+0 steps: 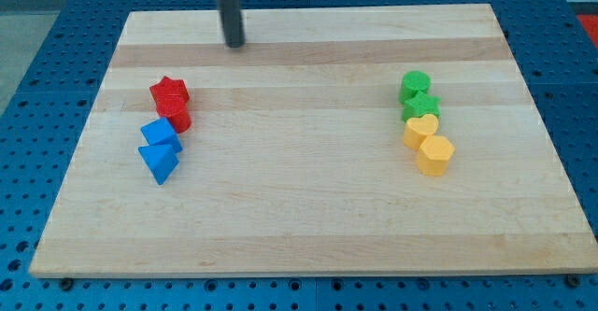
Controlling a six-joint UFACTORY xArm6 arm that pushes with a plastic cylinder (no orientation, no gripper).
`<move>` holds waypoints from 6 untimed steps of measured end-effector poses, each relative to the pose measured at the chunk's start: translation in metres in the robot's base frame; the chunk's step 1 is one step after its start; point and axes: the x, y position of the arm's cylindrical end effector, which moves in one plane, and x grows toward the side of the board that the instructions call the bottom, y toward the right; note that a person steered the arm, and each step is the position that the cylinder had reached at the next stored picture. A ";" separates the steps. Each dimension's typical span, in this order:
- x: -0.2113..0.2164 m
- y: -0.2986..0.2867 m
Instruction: Move red blocks to the right of the blue cube
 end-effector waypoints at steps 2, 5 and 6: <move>0.036 -0.120; 0.107 -0.081; 0.109 -0.044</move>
